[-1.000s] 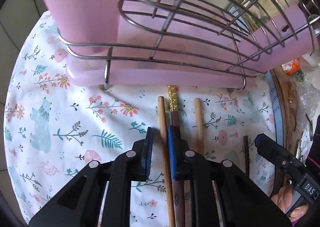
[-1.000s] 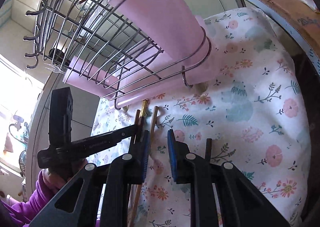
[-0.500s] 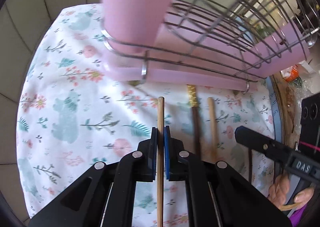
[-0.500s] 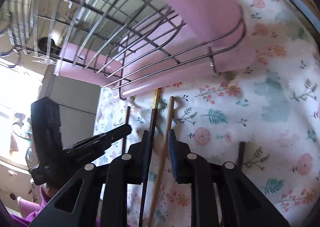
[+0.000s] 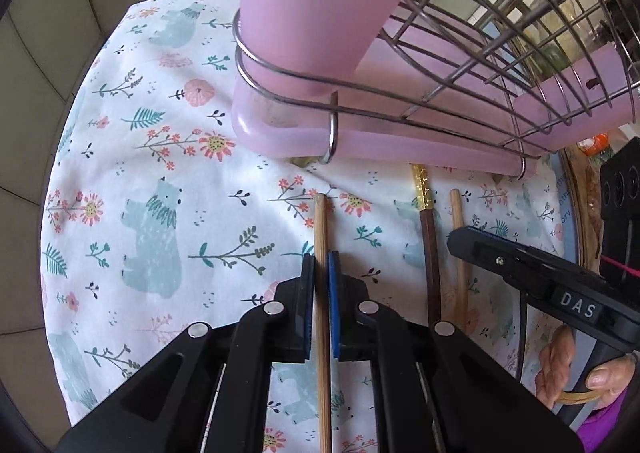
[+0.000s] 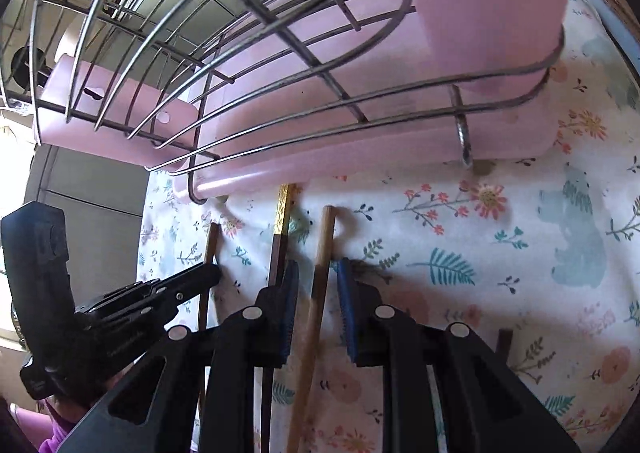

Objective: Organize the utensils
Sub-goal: 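Grasp a light wooden chopstick with the left gripper while the right gripper grasps a dark chopstick, then lift both chopsticks with both grippers and lower them into the pink cup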

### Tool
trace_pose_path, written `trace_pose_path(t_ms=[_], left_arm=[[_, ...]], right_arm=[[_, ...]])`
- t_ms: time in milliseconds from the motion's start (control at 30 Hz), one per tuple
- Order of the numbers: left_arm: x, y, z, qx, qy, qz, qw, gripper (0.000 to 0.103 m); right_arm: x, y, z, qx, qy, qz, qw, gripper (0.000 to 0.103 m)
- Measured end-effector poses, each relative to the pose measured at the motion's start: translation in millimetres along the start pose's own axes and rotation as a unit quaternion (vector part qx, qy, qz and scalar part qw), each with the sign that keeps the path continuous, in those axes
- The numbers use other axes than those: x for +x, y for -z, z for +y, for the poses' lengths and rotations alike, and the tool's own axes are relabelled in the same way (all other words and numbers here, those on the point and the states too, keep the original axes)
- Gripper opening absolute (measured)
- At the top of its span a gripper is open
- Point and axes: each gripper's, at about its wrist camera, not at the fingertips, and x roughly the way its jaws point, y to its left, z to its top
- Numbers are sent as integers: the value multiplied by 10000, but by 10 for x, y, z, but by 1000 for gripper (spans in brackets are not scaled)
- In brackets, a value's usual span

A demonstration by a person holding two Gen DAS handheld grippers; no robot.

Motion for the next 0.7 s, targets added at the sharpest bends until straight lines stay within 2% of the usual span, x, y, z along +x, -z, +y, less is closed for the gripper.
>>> trace_pose_path(t_ms=[67, 200, 400, 567, 700], left_arm=[[92, -32, -64, 45, 5, 82, 10000, 7], [137, -60, -94, 74, -27, 140, 9999, 7], [89, -70, -120, 64, 23, 27, 10000, 6], [-190, 38, -59, 22, 242, -356, 9991, 6], [-522, 113, -24, -59, 428, -871, 9953, 6]], right_arm=[[14, -2, 24, -66, 76, -8, 9999, 19], [24, 28, 34, -138, 174, -120, 9997, 9], [-113, 124, -41, -42, -175, -337, 9993, 6], [-382, 243, 28, -166, -418, -777, 9960, 6], [-670, 351, 106, -339, -522, -1269, 9900, 6]])
